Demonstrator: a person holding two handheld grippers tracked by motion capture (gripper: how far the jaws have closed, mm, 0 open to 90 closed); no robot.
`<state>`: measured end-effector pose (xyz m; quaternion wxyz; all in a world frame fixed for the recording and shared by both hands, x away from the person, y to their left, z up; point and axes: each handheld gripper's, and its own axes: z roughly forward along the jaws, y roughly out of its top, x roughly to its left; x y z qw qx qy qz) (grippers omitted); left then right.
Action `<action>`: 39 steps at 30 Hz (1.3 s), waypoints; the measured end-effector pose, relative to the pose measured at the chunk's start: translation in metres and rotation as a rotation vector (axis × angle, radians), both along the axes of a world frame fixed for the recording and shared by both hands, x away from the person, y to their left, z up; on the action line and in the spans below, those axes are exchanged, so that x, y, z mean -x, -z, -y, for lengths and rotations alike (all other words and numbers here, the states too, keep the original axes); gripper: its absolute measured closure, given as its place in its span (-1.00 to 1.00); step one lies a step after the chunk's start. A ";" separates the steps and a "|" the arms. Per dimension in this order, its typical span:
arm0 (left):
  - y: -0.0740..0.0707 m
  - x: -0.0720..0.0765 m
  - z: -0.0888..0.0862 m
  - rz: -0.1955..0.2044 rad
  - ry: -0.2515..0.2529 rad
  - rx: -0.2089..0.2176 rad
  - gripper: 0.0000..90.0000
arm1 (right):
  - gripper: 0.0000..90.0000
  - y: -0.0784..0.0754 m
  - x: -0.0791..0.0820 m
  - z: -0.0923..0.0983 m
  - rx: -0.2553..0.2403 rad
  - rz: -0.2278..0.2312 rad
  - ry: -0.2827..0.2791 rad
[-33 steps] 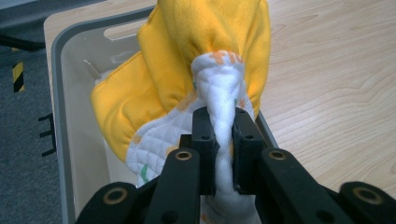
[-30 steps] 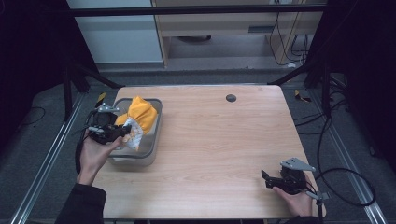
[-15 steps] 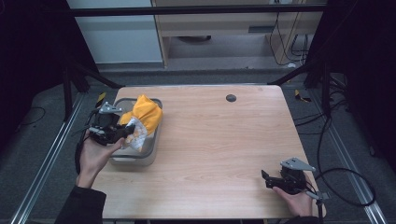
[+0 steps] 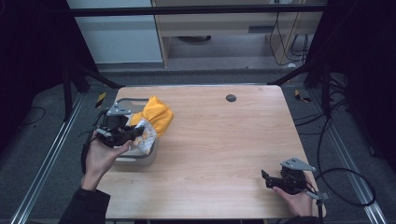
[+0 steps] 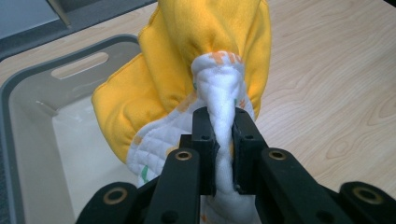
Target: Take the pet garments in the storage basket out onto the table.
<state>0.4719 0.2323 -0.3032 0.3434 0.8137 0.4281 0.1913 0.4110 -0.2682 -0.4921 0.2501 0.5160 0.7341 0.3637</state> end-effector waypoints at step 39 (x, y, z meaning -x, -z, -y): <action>0.015 0.004 0.074 -0.035 0.195 -0.004 0.82 | -0.71 -0.001 0.001 0.000 -0.012 0.000 -0.001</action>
